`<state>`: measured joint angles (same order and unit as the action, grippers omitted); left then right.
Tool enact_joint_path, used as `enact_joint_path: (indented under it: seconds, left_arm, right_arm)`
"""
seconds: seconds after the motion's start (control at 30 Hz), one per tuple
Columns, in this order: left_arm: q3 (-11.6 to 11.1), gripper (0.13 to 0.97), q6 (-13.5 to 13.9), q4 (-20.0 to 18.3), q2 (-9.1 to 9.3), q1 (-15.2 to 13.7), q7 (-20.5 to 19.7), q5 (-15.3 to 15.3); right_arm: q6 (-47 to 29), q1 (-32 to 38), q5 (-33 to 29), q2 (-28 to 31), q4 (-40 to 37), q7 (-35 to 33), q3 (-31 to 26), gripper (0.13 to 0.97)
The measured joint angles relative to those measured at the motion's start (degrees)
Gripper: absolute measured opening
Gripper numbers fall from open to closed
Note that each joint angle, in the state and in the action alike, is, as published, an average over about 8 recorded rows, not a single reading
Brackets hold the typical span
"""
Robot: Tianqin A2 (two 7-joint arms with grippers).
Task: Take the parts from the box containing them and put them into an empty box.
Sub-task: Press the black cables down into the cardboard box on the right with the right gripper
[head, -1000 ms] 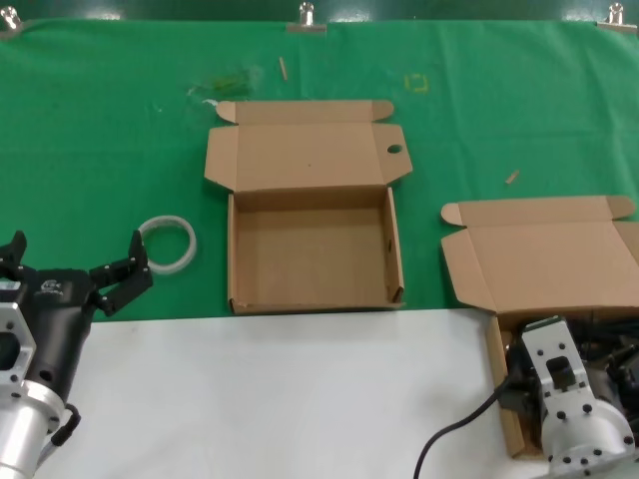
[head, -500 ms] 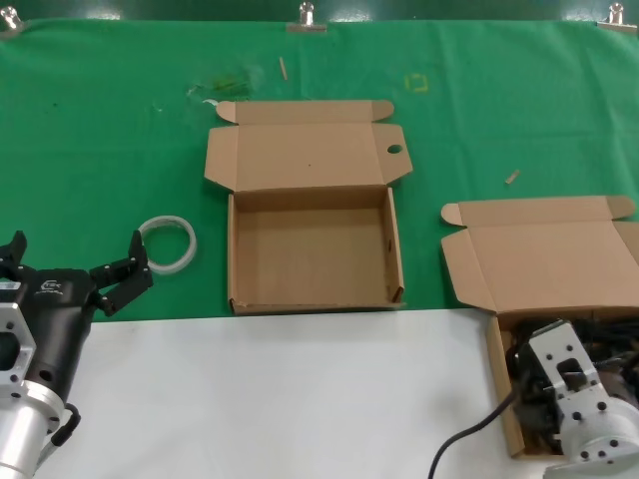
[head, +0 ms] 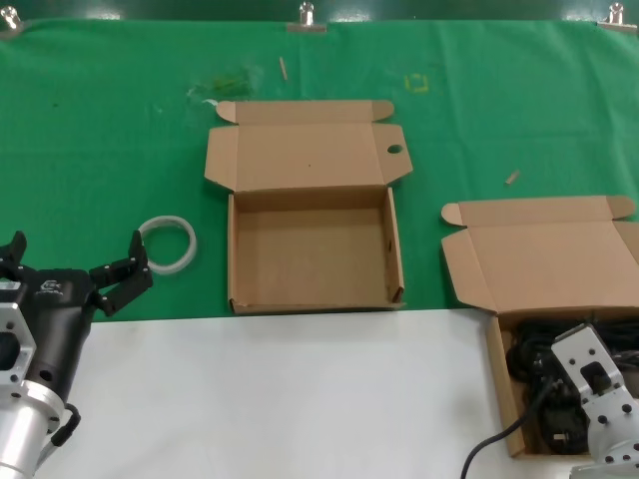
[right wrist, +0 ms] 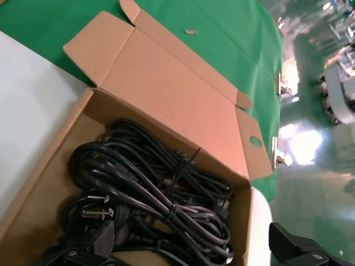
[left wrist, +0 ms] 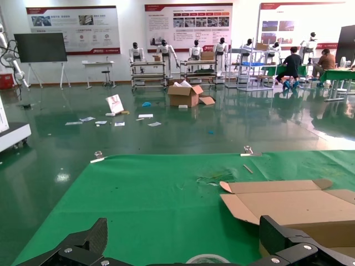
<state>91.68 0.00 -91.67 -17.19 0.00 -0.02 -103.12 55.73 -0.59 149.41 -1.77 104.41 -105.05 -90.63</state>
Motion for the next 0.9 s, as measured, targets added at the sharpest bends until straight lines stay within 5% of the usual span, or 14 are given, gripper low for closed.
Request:
enact_joint_path:
  seconds: [0.9]
  left_arm:
    - [0.0,0.965,0.0,0.0,0.00,0.0,0.0,0.0]
  right_arm:
    - [-8.7,1.6,6.0,0.0,-6.6,-4.3,3.7,0.965]
